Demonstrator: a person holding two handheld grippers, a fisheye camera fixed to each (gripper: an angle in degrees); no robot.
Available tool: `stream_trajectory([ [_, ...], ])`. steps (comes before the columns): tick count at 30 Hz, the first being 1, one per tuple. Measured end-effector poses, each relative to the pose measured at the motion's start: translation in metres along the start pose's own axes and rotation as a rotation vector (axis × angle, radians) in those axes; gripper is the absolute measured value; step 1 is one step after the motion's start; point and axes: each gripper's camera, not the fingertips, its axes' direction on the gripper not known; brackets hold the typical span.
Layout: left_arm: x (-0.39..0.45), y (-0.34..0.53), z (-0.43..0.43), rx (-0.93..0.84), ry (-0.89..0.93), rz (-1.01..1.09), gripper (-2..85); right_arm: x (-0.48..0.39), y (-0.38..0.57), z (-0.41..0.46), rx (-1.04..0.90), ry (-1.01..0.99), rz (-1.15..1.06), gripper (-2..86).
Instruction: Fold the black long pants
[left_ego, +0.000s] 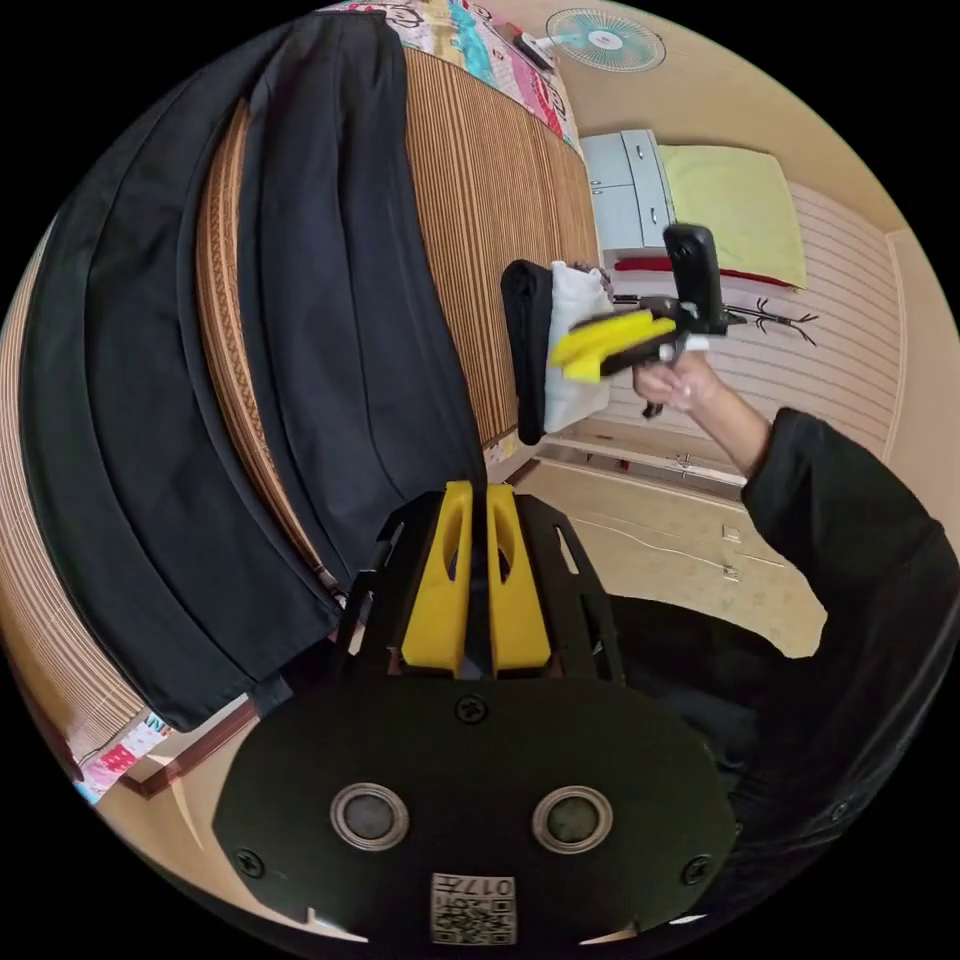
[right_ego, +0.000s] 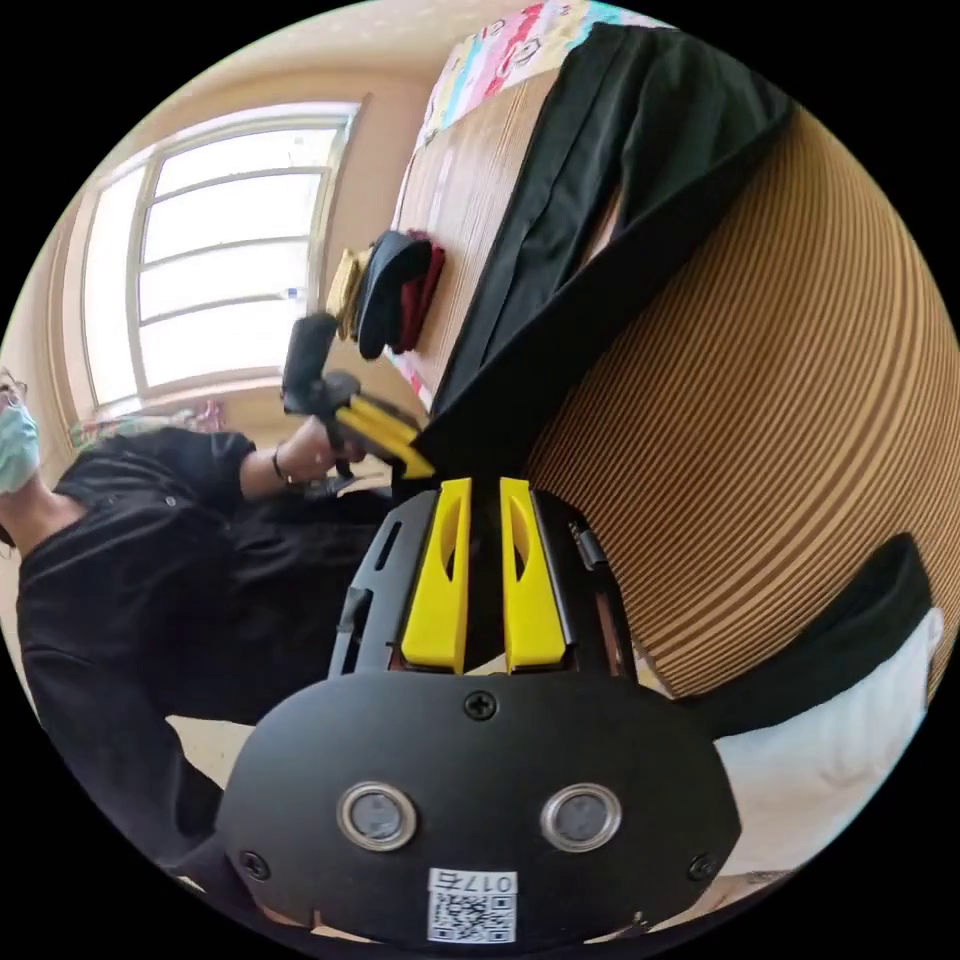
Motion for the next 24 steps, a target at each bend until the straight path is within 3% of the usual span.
stream_trajectory([
  [6, 0.007, 0.028, 0.001, 0.070, 0.055, 0.044, -0.1, 0.118, -0.164, -0.121, 0.563, -0.144, 0.220, 8.7],
  [9, 0.005, 0.038, -0.001, 0.128, 0.094, 0.016, -0.2, 0.142, -0.216, -0.129, 0.693, -0.057, 0.321, 9.7],
  [14, 0.003, 0.055, -0.012, 0.248, 0.125, -0.019, -0.3, 0.153, -0.276, -0.113, 0.718, 0.162, 0.438, 9.8],
  [19, -0.006, 0.075, -0.022, 0.336, 0.253, -0.074, -0.4, 0.142, -0.309, -0.099, 0.799, 0.185, 0.483, 8.1],
  [24, -0.016, 0.116, -0.057, 0.466, 0.263, -0.195, -0.5, 0.071, -0.353, -0.080, 0.574, 0.538, 0.357, 3.9],
])
